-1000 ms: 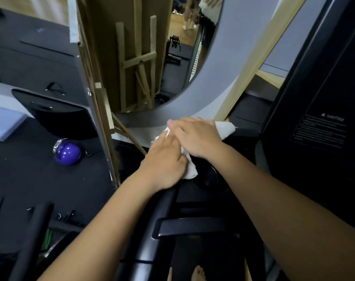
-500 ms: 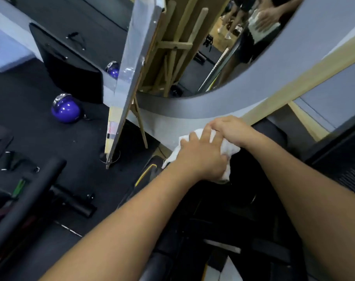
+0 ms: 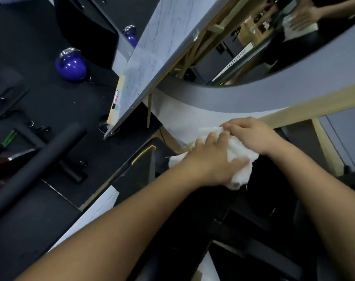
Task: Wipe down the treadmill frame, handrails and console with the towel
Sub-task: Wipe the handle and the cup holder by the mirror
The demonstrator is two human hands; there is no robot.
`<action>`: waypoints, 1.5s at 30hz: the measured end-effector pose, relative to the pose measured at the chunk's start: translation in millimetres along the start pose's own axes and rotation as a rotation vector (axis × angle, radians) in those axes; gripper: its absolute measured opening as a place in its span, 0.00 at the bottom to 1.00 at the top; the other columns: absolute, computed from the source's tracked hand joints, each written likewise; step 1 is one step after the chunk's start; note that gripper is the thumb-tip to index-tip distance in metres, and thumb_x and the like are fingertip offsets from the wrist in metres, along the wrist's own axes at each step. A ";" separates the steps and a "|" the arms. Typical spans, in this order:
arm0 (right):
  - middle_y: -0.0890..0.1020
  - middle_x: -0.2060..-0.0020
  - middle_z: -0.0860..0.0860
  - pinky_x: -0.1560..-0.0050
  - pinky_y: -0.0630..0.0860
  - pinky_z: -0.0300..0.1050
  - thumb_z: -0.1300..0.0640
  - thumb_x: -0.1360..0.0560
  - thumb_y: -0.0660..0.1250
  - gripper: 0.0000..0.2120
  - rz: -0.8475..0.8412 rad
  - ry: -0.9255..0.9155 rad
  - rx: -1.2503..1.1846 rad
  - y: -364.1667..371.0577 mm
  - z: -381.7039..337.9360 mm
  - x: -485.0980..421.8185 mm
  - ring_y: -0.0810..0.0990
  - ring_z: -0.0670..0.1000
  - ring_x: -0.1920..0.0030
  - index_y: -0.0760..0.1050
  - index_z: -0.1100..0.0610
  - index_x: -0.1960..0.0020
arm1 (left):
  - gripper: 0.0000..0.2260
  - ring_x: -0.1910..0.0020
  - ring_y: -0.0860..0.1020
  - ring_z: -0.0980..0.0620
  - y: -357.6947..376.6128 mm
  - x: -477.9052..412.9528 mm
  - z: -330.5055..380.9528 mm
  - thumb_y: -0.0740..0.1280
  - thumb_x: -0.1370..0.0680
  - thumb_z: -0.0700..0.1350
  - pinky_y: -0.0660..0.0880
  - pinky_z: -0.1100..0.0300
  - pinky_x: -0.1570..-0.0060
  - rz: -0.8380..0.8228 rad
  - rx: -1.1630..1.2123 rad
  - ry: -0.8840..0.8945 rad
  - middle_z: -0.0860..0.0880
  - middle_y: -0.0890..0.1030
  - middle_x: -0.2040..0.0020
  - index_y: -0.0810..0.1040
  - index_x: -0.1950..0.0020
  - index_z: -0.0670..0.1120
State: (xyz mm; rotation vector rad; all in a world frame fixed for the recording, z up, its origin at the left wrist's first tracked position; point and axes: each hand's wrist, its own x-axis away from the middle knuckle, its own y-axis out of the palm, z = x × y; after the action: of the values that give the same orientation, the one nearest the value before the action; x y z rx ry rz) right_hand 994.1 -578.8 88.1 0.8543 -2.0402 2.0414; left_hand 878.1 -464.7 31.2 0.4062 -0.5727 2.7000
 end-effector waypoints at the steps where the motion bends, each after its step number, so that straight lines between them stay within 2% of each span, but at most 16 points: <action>1: 0.83 0.51 0.39 0.40 0.73 0.48 0.43 0.24 0.61 0.11 -0.018 0.037 -0.052 -1.2 -3.7 -6.0 0.79 0.46 0.45 0.82 0.41 0.53 | 0.36 0.22 0.54 0.40 -6.4 -6.2 -6.5 0.54 0.21 0.66 0.56 0.41 0.26 -0.018 0.096 -0.027 0.47 0.51 0.19 0.47 0.20 0.50; 4: 0.83 0.48 0.38 0.37 0.71 0.46 0.40 0.28 0.61 0.10 -0.054 0.084 -0.045 -1.8 -17.8 -0.3 0.78 0.46 0.42 0.81 0.36 0.56 | 0.31 0.24 0.57 0.41 -8.5 8.0 -18.1 0.52 0.18 0.62 0.58 0.44 0.27 -0.028 0.128 -0.009 0.45 0.55 0.21 0.51 0.20 0.46; 6: 0.80 0.40 0.38 0.33 0.67 0.48 0.35 0.29 0.55 0.18 -0.076 0.050 0.118 3.4 -26.1 19.0 0.74 0.47 0.36 0.79 0.35 0.47 | 0.28 0.24 0.57 0.39 1.1 36.9 -18.1 0.52 0.16 0.57 0.57 0.45 0.27 0.066 0.040 0.046 0.40 0.56 0.22 0.53 0.21 0.43; 10: 0.69 0.30 0.36 0.26 0.58 0.54 0.33 0.27 0.44 0.26 -0.094 -0.158 0.402 17.1 -33.7 46.1 0.64 0.46 0.28 0.69 0.31 0.34 | 0.33 0.21 0.45 0.40 24.6 84.2 -20.4 0.41 0.19 0.58 0.45 0.47 0.22 0.110 -0.163 0.052 0.34 0.45 0.21 0.41 0.21 0.38; 13: 0.69 0.30 0.34 0.26 0.58 0.50 0.34 0.27 0.48 0.24 -0.228 -0.125 0.414 8.2 -47.3 30.9 0.63 0.43 0.27 0.70 0.31 0.35 | 0.34 0.21 0.44 0.40 18.9 72.3 -21.1 0.48 0.17 0.59 0.44 0.47 0.22 0.050 -0.046 -0.007 0.35 0.44 0.21 0.41 0.21 0.39; 17: 0.76 0.35 0.46 0.37 0.68 0.46 0.46 0.19 0.51 0.17 -0.522 0.074 0.491 11.0 -84.5 -5.1 0.73 0.52 0.36 0.75 0.44 0.37 | 0.34 0.21 0.50 0.39 -2.9 35.4 -37.6 0.49 0.18 0.61 0.49 0.48 0.25 -0.069 0.148 -0.019 0.37 0.51 0.21 0.49 0.20 0.39; 20: 0.73 0.33 0.59 0.45 0.67 0.45 0.52 0.16 0.52 0.19 -0.666 0.214 0.471 36.8 -104.6 -24.8 0.71 0.60 0.33 0.71 0.60 0.32 | 0.29 0.22 0.55 0.41 -3.5 32.5 -57.7 0.47 0.16 0.60 0.53 0.48 0.26 -0.125 0.241 -0.073 0.41 0.55 0.20 0.54 0.20 0.45; 22: 0.75 0.34 0.58 0.48 0.66 0.44 0.51 0.17 0.51 0.20 -0.728 0.158 0.599 49.8 -112.2 -26.1 0.73 0.59 0.34 0.72 0.60 0.33 | 0.28 0.23 0.58 0.40 -1.6 41.9 -67.6 0.46 0.17 0.60 0.56 0.47 0.28 -0.122 0.250 -0.092 0.40 0.57 0.21 0.57 0.21 0.47; 25: 0.73 0.31 0.46 0.36 0.66 0.48 0.41 0.20 0.47 0.22 -0.684 0.017 0.804 58.4 -116.3 -11.6 0.72 0.52 0.33 0.71 0.41 0.32 | 0.23 0.26 0.60 0.34 2.3 75.5 -75.4 0.48 0.16 0.49 0.60 0.45 0.31 -0.146 0.144 -0.123 0.32 0.57 0.24 0.55 0.22 0.45; 28: 0.65 0.26 0.39 0.28 0.56 0.56 0.39 0.22 0.44 0.23 -0.631 -0.178 0.901 64.4 -126.3 19.9 0.62 0.54 0.27 0.64 0.33 0.30 | 0.22 0.29 0.65 0.31 16.7 113.7 -82.4 0.43 0.18 0.46 0.67 0.42 0.34 0.028 0.068 -0.067 0.29 0.61 0.27 0.52 0.24 0.42; 30: 0.65 0.27 0.38 0.28 0.54 0.57 0.39 0.22 0.44 0.22 -0.598 -0.262 0.891 69.3 -131.0 37.5 0.61 0.54 0.27 0.63 0.32 0.30 | 0.20 0.27 0.65 0.39 22.9 127.6 -85.7 0.44 0.16 0.52 0.64 0.46 0.30 0.097 0.082 -0.027 0.37 0.63 0.24 0.53 0.25 0.48; 32: 0.67 0.28 0.38 0.28 0.54 0.56 0.40 0.22 0.44 0.22 -0.560 -0.298 0.841 71.2 -132.7 47.8 0.63 0.53 0.28 0.65 0.33 0.31 | 0.23 0.22 0.56 0.47 24.2 131.2 -91.1 0.46 0.16 0.58 0.55 0.54 0.25 -0.044 0.135 -0.057 0.45 0.56 0.21 0.52 0.23 0.52; 36: 0.72 0.31 0.40 0.31 0.59 0.53 0.37 0.23 0.44 0.22 -0.551 -0.267 0.801 64.5 -131.7 38.5 0.66 0.51 0.31 0.68 0.33 0.34 | 0.23 0.25 0.57 0.38 12.1 106.4 -89.2 0.47 0.16 0.55 0.62 0.52 0.38 -0.097 0.228 -0.139 0.36 0.56 0.24 0.57 0.22 0.48; 40: 0.77 0.37 0.45 0.36 0.66 0.48 0.39 0.23 0.53 0.18 -0.554 -0.055 0.680 45.5 -112.1 -0.7 0.72 0.52 0.36 0.75 0.38 0.38 | 0.28 0.26 0.59 0.37 4.5 75.3 -69.4 0.45 0.17 0.60 0.60 0.47 0.29 -0.143 0.239 -0.120 0.38 0.58 0.24 0.57 0.21 0.48; 43: 0.81 0.47 0.44 0.37 0.70 0.51 0.36 0.34 0.58 0.19 -0.488 0.093 0.438 21.9 -84.3 -17.2 0.76 0.50 0.44 0.80 0.43 0.53 | 0.31 0.25 0.56 0.36 -2.7 45.2 -51.3 0.47 0.18 0.63 0.58 0.44 0.29 -0.122 0.273 -0.186 0.38 0.53 0.21 0.51 0.20 0.46; 45: 0.82 0.49 0.45 0.38 0.73 0.52 0.34 0.38 0.57 0.23 -0.415 0.141 0.311 5.5 -61.3 -17.0 0.79 0.50 0.46 0.81 0.43 0.52 | 0.36 0.25 0.57 0.35 -3.1 20.8 -38.0 0.48 0.21 0.66 0.59 0.40 0.29 -0.100 0.257 -0.185 0.39 0.52 0.21 0.49 0.20 0.45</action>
State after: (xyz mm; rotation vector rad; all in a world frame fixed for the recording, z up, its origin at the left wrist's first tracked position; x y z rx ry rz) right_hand 987.5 -515.8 79.9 1.0444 -1.3530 2.1245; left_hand 852.9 -439.8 6.1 0.7383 -0.2432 2.6619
